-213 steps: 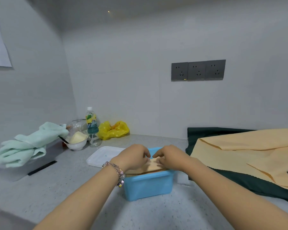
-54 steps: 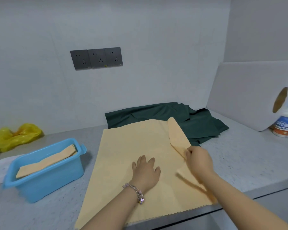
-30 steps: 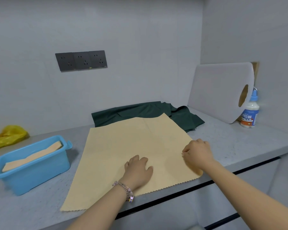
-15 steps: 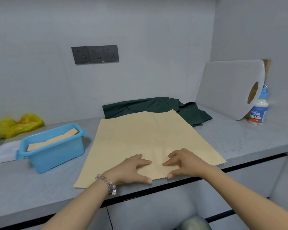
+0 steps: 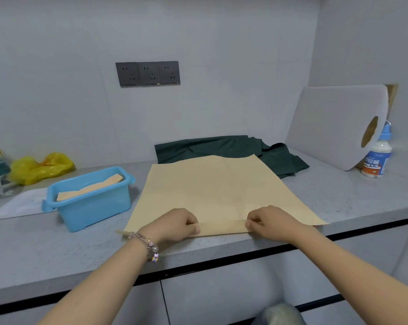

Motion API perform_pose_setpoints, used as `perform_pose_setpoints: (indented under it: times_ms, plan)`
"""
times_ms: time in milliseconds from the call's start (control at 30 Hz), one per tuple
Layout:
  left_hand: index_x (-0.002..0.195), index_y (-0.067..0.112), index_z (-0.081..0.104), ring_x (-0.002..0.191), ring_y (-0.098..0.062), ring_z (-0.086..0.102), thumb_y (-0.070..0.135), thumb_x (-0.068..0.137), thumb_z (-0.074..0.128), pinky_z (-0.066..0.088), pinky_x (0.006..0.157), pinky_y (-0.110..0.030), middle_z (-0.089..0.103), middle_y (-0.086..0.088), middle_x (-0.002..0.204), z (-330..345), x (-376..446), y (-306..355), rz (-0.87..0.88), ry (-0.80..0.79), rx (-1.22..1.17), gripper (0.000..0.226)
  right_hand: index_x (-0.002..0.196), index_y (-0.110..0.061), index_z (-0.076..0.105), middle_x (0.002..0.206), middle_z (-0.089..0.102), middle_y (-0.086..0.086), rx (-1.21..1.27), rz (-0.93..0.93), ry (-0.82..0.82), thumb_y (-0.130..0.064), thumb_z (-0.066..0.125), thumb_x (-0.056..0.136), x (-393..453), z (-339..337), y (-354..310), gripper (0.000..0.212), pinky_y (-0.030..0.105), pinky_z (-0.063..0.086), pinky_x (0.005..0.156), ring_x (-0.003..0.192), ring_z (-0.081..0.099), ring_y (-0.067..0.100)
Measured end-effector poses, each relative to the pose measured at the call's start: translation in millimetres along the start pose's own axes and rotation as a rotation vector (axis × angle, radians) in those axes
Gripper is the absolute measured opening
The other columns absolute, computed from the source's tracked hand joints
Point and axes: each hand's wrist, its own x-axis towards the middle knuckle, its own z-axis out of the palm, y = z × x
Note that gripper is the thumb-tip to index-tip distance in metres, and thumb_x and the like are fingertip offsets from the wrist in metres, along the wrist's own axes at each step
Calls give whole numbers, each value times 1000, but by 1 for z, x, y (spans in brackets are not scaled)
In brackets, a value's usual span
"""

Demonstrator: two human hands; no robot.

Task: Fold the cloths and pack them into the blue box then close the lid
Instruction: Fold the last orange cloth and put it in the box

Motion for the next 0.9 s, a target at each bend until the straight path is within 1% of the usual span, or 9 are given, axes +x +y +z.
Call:
perform_pose_setpoints:
  times_ms: [100,200,267,333,400,467,533,667,900]
  plan:
    - [59,19,35,56,-13,30,27,93,52,24,55,-29,33,4,58,-13,-2,4,-5,-54,27,38,62,-26,42,65,48,-7,-51,40,-42,-36,42,97,4,-14,-1,36,30,34,60,72,48,19]
    - [60,20,47,51,-6,38,30,93,53,30,55,-24,42,12,53,-27,-3,6,-18,-238,-31,35,72,-20,51,75,53,-5,-106,69,-281,-38,43,96,9,-29,-8,31,25,34,59,75,48,17]
    - [61,21,50,53,-7,40,32,92,53,32,57,-25,44,13,55,-33,5,5,-41,-281,35,33,80,-20,58,78,56,-8,-120,100,-351,-37,47,94,19,-35,-12,25,21,35,59,75,49,13]
    - [59,18,40,57,-14,35,33,91,53,27,56,-29,38,5,59,-32,18,3,-70,-167,141,37,89,-19,64,89,63,-6,-171,153,-244,-37,49,93,29,-35,-15,23,23,39,64,81,55,15]
    - [58,18,32,62,-19,35,28,92,51,25,56,-30,35,2,61,-28,35,0,-90,21,206,40,91,-18,63,93,64,-2,-319,201,-28,-34,48,94,47,-29,-18,22,25,38,64,85,58,20]
    - [62,18,43,74,-22,46,23,93,46,32,61,-29,48,4,69,-20,51,-5,-98,190,258,32,79,-18,53,82,57,-1,-439,239,122,-24,43,95,65,-19,-20,19,26,32,62,78,52,22]
    - [79,14,58,87,-25,55,20,93,42,39,69,-30,61,-1,88,-11,68,-14,-113,320,312,22,77,-20,47,84,57,-2,-489,225,217,-18,40,93,86,-3,-16,18,27,28,68,76,46,21]
    - [97,13,60,90,-27,58,22,97,37,38,72,-32,61,-6,102,8,93,-26,-148,449,346,25,93,-20,57,93,64,-3,-464,228,300,-20,37,95,109,17,5,21,28,26,74,86,57,19]
    - [106,16,54,98,-19,49,28,95,33,36,79,-29,55,-1,106,30,114,-56,-222,573,349,27,91,-21,58,87,62,-6,-382,257,472,-34,35,96,128,44,18,26,29,31,77,78,57,18]
